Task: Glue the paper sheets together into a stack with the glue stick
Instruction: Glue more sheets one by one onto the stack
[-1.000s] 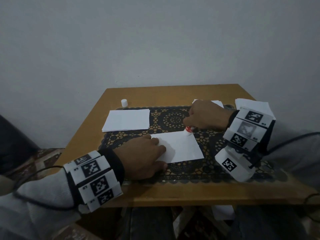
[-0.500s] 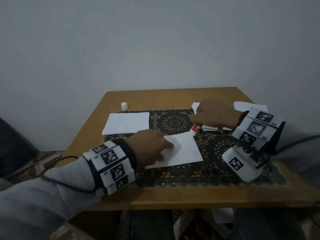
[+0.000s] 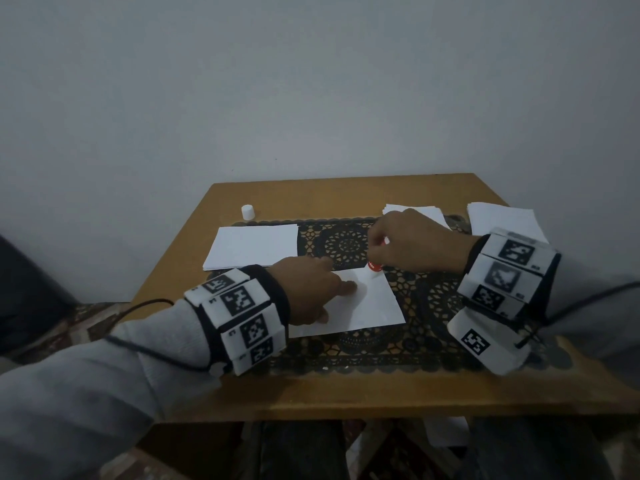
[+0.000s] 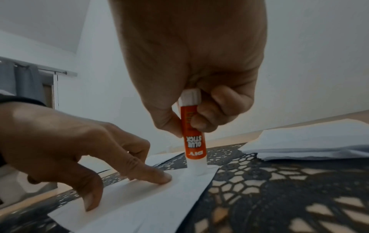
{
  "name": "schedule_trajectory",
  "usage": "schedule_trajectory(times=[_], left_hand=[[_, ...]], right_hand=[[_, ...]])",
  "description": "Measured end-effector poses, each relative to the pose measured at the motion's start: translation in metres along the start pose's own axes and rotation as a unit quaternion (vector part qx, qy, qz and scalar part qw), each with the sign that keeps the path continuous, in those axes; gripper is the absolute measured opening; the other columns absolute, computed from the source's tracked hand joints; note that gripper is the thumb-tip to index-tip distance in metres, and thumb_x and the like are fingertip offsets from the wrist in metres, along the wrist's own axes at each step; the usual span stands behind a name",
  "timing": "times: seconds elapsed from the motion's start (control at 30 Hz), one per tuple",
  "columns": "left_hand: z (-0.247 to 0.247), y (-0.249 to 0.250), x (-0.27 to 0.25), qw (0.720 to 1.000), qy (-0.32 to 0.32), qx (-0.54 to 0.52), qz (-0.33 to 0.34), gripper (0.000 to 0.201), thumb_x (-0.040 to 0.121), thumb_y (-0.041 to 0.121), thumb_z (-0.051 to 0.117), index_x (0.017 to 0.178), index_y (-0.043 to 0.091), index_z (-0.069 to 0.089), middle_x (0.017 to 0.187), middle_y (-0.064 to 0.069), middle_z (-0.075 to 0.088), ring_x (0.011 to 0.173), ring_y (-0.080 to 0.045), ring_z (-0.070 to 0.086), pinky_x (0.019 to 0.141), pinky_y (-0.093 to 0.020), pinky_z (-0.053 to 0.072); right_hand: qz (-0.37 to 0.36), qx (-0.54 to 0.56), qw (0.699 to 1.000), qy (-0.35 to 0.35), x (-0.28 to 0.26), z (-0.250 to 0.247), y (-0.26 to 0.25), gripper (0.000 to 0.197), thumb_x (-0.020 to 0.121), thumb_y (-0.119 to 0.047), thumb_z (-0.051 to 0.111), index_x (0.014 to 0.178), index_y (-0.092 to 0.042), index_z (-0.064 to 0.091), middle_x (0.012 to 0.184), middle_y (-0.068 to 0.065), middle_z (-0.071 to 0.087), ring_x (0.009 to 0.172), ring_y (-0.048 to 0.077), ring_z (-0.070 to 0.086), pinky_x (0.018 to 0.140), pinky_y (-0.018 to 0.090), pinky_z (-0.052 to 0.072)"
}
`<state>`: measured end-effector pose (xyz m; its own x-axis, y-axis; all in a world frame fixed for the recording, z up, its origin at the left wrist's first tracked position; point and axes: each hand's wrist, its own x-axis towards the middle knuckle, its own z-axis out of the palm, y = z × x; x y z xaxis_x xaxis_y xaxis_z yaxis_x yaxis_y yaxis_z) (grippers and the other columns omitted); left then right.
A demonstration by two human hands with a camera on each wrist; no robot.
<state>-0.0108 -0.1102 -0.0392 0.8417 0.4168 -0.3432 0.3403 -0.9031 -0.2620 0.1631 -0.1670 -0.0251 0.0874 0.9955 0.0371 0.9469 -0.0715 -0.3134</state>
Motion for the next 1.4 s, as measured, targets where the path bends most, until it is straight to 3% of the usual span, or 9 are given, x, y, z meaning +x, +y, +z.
schedule_trajectory(times=[0.1,0.2,0.4,0.53,0.77,0.93,1.07,1.2,1.4], left_hand=[[-0.001,0.001,0.0,1.0,-0.004,0.004,-0.001,0.068,0.094,0.035,0.056,0.151,0.031,0.02,0.126,-0.012,0.044,0.107,-0.028,0.051,0.072,-0.03,0.038],[-0.001,0.001,0.0,1.0,-0.005,0.003,0.0,0.068,0.094,0.034,0.056,0.151,0.031,0.02,0.126,-0.013,0.044,0.106,-0.027,0.051,0.073,-0.03,0.038],[0.0,0.001,0.0,1.0,-0.001,-0.016,-0.003,0.066,0.094,0.036,0.055,0.151,0.031,0.021,0.125,-0.012,0.044,0.107,-0.026,0.05,0.074,-0.029,0.038],[0.003,0.004,0.003,1.0,0.007,-0.026,-0.008,0.063,0.094,0.042,0.052,0.15,0.03,0.024,0.126,-0.013,0.042,0.109,-0.028,0.049,0.077,-0.032,0.04],[0.003,0.0,0.0,0.997,0.025,-0.076,-0.008,0.062,0.091,0.047,0.055,0.146,0.033,0.032,0.128,-0.009,0.04,0.119,-0.028,0.04,0.098,-0.04,0.042],[0.002,-0.004,0.003,0.991,0.036,-0.128,-0.007,0.057,0.088,0.047,0.06,0.141,0.033,0.043,0.127,-0.006,0.043,0.118,-0.025,0.041,0.102,-0.039,0.039],[-0.001,-0.007,0.01,0.985,0.031,-0.171,-0.02,0.053,0.083,0.048,0.066,0.13,0.031,0.048,0.125,-0.005,0.045,0.116,-0.024,0.043,0.096,-0.037,0.041],[-0.004,-0.01,0.017,0.983,0.022,-0.174,-0.05,0.069,0.075,0.049,0.074,0.129,0.022,0.042,0.125,-0.005,0.044,0.114,-0.023,0.042,0.092,-0.036,0.041],[-0.01,-0.016,0.023,0.975,-0.025,-0.21,-0.07,0.068,0.07,0.05,0.077,0.12,0.02,0.042,0.114,-0.002,0.051,0.098,-0.019,0.047,0.079,-0.032,0.042]], right_hand=[[-0.01,-0.012,1.0,0.005,-0.001,0.002,-0.002,0.028,0.083,-0.024,0.062,0.068,-0.001,0.064,0.074,0.015,0.066,0.057,0.018,0.05,0.054,0.034,0.04],[-0.011,-0.014,1.0,-0.009,-0.007,0.001,-0.005,0.028,0.082,-0.023,0.062,0.058,-0.01,0.056,0.063,0.008,0.057,0.052,0.013,0.043,0.053,0.031,0.036],[-0.026,-0.035,0.998,-0.041,-0.024,-0.001,-0.008,0.025,0.081,-0.03,0.066,0.071,-0.006,0.067,0.072,0.005,0.065,0.06,0.014,0.053,0.058,0.033,0.044],[-0.042,-0.042,0.996,-0.06,-0.033,-0.003,-0.01,0.023,0.08,-0.029,0.068,0.07,-0.008,0.068,0.07,0.003,0.066,0.067,0.017,0.061,0.062,0.036,0.05],[-0.056,-0.017,0.995,-0.078,-0.041,-0.004,-0.004,0.023,0.081,-0.028,0.066,0.069,-0.008,0.067,0.069,0.005,0.068,0.065,0.019,0.061,0.063,0.039,0.05],[-0.056,0.018,0.993,-0.1,-0.044,-0.002,0.003,0.027,0.084,-0.029,0.063,0.075,-0.003,0.067,0.079,0.012,0.067,0.075,0.028,0.061,0.071,0.044,0.051],[-0.054,0.044,0.99,-0.125,-0.047,-0.01,0.007,0.029,0.085,-0.031,0.058,0.072,-0.008,0.069,0.074,0.007,0.068,0.071,0.025,0.06,0.071,0.041,0.049],[-0.012,0.117,0.986,-0.119,-0.052,-0.032,0.015,0.026,0.086,-0.028,0.058,0.066,-0.018,0.07,0.051,0.001,0.057,0.049,0.02,0.049,0.059,0.036,0.046],[0.017,0.159,0.985,-0.071,-0.058,-0.043,0.026,0.025,0.089,-0.026,0.059,0.069,-0.016,0.071,0.05,0.003,0.055,0.046,0.017,0.046,0.053,0.032,0.041]])
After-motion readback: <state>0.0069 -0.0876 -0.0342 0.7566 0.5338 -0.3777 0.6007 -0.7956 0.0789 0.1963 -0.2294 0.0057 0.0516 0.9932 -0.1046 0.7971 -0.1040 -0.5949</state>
